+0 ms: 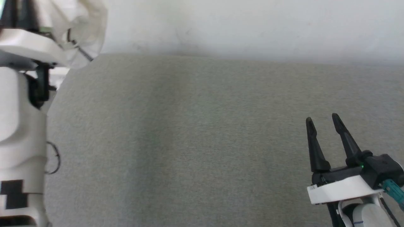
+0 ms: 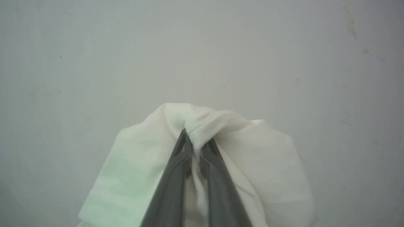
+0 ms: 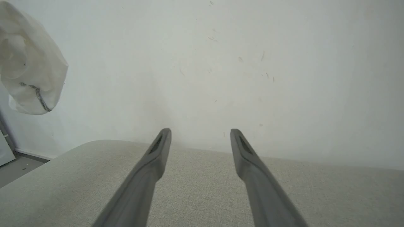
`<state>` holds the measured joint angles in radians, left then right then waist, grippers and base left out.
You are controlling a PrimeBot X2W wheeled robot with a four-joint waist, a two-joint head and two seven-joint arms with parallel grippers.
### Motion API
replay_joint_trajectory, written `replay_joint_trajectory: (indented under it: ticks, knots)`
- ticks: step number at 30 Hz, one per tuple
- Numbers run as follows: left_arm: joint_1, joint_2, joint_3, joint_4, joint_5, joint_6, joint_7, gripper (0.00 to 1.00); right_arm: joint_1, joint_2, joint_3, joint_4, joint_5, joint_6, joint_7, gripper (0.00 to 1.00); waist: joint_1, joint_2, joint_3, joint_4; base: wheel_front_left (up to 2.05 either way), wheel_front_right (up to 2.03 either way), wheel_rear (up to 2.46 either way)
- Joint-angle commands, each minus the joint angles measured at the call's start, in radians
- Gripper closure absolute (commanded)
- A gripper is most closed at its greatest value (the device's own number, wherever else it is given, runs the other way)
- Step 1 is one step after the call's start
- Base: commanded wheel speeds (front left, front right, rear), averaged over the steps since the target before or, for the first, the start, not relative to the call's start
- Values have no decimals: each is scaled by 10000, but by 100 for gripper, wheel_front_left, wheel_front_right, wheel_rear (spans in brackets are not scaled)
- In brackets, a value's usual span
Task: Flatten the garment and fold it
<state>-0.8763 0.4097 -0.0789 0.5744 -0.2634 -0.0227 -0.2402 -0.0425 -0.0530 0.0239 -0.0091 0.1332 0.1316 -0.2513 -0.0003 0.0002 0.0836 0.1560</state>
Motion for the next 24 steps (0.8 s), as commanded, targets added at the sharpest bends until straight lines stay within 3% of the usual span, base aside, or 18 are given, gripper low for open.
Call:
replay_joint_trajectory:
  ticks: [1, 13, 19, 24]
  knots:
    - [32, -390, -135, -421, -67, -88, -120, 100, 195, 25, -66, -51, 21, -9, -73, 0, 3, -2, -515, -821, 0, 0, 0]
    - [1242, -3018, -1040, -2044, -752, 12, -204, 100, 547, 27, -401, -361, -32, -9, 129, 0, 3, -2, -663, -3061, 0, 0, 0]
    - [2571, -3479, -1516, -2256, -1291, 57, -212, 100, 597, 27, -426, -376, 72, -9, 142, 0, 3, -2, -477, -3750, 0, 0, 0]
    - [5529, -3583, -2290, -1978, -2074, 377, -214, 100, 684, 27, -325, -215, 189, -9, 109, 0, 3, -2, -308, -4038, 0, 0, 0]
